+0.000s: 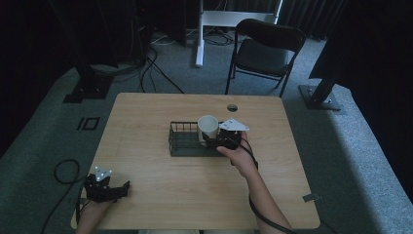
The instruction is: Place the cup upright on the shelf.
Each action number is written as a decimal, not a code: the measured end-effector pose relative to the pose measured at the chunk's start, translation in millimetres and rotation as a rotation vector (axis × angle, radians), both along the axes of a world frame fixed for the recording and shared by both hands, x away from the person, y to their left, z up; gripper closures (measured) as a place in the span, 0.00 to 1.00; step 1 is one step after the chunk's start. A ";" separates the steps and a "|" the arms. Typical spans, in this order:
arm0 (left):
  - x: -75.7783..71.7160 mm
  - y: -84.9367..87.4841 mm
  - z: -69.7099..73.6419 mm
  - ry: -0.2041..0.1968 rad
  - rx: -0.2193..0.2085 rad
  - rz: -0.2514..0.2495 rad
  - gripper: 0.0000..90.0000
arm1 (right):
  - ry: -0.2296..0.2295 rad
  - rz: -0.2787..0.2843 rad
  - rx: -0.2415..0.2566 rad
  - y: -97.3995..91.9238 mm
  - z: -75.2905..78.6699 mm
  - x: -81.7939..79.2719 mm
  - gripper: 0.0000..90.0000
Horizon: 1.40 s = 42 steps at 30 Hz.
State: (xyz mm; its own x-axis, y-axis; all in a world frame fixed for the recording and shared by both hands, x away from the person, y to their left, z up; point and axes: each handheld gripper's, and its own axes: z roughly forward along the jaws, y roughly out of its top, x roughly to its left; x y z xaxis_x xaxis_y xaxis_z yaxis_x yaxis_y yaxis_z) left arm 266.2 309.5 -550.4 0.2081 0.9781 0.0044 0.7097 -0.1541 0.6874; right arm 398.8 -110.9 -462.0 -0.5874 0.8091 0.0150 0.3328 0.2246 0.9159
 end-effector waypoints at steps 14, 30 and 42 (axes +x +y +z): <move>0.0 0.0 0.0 0.000 0.000 0.000 0.01 | -0.009 -0.032 0.030 -23.1 0.1 -14.8 0.14; 0.0 0.0 0.0 0.000 0.000 0.000 0.01 | -0.004 -0.072 0.028 -54.7 -11.6 -29.6 0.14; 0.0 0.0 0.0 0.000 0.000 0.000 0.01 | 0.008 -0.099 0.034 -75.9 -26.4 -43.9 0.14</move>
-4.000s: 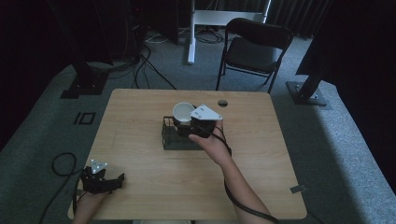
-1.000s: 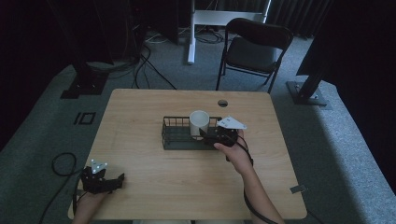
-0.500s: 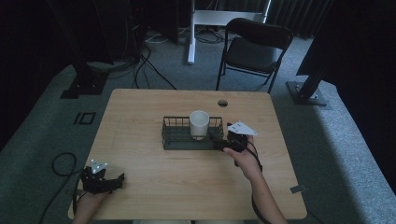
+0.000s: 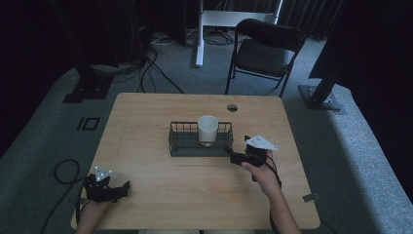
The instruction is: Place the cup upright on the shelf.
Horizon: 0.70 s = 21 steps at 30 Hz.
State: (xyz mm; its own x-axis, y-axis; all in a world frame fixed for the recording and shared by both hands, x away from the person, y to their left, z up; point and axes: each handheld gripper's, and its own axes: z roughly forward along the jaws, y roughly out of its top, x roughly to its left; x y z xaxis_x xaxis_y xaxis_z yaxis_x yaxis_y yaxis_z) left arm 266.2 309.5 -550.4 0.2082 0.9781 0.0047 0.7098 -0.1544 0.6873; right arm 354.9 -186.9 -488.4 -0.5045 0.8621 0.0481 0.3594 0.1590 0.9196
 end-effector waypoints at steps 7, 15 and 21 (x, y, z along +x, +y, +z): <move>0.0 0.0 0.0 0.000 0.000 0.000 0.01 | 0.021 -0.026 0.004 -16.4 -13.9 -7.3 0.14; 0.0 0.0 0.0 -0.001 0.000 0.000 0.01 | 0.036 -0.068 -0.006 -33.7 -26.4 -13.7 0.14; 0.0 0.1 -0.1 -0.001 0.001 -0.001 0.01 | 0.056 -0.118 -0.010 -48.8 -36.6 -18.8 0.14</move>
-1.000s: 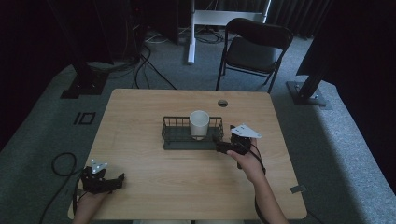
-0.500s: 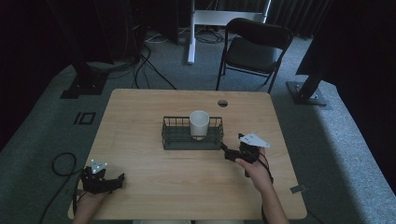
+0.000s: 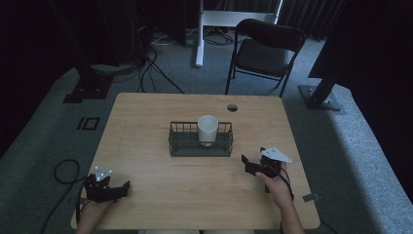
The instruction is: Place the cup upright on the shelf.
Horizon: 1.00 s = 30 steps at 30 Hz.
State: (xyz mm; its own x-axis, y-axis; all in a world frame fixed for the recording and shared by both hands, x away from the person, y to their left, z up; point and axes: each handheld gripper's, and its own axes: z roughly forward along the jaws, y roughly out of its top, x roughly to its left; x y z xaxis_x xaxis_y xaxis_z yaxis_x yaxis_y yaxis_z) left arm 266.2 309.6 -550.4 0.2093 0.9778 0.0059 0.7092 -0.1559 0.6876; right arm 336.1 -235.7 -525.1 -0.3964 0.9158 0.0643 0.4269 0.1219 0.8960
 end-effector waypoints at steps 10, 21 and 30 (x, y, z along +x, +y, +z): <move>0.0 0.0 0.0 0.000 0.000 0.000 0.01 | 0.026 -0.059 -0.009 -17.3 -10.1 -6.0 0.14; 0.0 0.0 0.0 0.000 0.000 0.000 0.01 | 0.088 -0.144 -0.055 -33.4 -14.6 -11.3 0.14; 0.0 0.0 0.0 0.000 0.000 0.000 0.01 | 0.159 -0.232 -0.072 -44.8 -19.9 -14.4 0.14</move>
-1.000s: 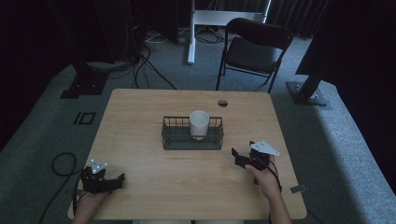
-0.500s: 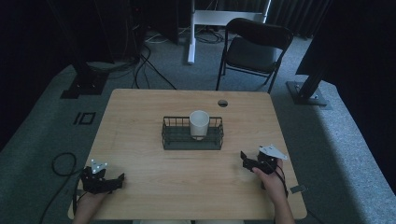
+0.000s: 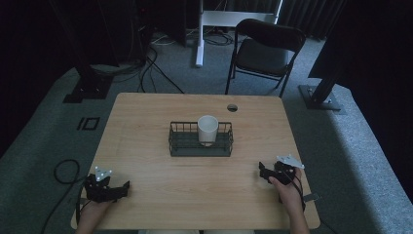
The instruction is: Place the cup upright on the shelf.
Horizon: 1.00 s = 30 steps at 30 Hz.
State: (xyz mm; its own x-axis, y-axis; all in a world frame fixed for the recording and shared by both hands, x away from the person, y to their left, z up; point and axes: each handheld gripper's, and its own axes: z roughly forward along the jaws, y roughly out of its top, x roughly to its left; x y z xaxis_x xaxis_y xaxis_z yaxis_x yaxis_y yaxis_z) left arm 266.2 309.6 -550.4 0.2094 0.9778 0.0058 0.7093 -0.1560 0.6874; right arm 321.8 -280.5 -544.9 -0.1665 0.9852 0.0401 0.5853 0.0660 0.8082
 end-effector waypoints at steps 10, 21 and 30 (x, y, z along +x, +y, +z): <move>0.0 0.0 0.0 0.000 0.001 0.000 0.01 | 0.050 -0.086 -0.029 -6.2 -4.7 -1.7 0.14; 0.0 0.0 0.0 0.000 0.000 0.000 0.01 | 0.131 -0.177 -0.036 -14.1 -7.5 -0.4 0.13; 0.0 0.0 0.0 0.000 0.000 0.000 0.01 | 0.134 -0.184 -0.032 -13.9 -7.5 -0.8 0.13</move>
